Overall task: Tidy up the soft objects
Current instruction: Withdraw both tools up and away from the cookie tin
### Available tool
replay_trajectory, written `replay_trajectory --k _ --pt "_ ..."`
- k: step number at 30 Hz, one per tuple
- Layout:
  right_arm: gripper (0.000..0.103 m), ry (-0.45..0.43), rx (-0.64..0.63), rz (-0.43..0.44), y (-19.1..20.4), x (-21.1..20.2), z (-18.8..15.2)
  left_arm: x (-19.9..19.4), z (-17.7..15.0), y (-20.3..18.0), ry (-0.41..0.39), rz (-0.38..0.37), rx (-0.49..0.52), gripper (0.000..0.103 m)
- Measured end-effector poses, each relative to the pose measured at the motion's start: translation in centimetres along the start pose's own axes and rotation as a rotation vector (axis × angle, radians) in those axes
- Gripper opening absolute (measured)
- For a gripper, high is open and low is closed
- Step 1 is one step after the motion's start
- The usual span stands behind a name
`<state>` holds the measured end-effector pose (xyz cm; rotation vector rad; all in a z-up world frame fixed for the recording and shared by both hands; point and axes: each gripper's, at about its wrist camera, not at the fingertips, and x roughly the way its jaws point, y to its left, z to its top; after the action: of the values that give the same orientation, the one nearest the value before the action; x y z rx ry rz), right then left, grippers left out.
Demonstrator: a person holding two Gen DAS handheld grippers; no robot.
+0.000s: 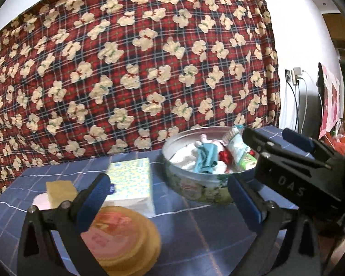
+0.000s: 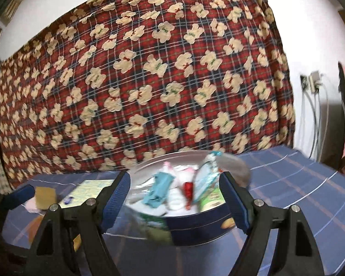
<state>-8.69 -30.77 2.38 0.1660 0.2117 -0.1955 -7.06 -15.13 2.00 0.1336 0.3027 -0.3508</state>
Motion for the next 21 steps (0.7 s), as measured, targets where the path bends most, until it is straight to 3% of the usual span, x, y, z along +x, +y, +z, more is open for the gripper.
replay_trajectory --k 12,21 --pt "0.082 0.012 0.029 0.126 7.0 0.2 -0.7 -0.9 -0.5 8.2 0.022 0.038 -0.072 0.103" --pt "0.082 0.036 0.014 0.216 13.0 1.5 -0.9 -0.4 -0.8 15.3 0.032 0.148 -0.107 0.103"
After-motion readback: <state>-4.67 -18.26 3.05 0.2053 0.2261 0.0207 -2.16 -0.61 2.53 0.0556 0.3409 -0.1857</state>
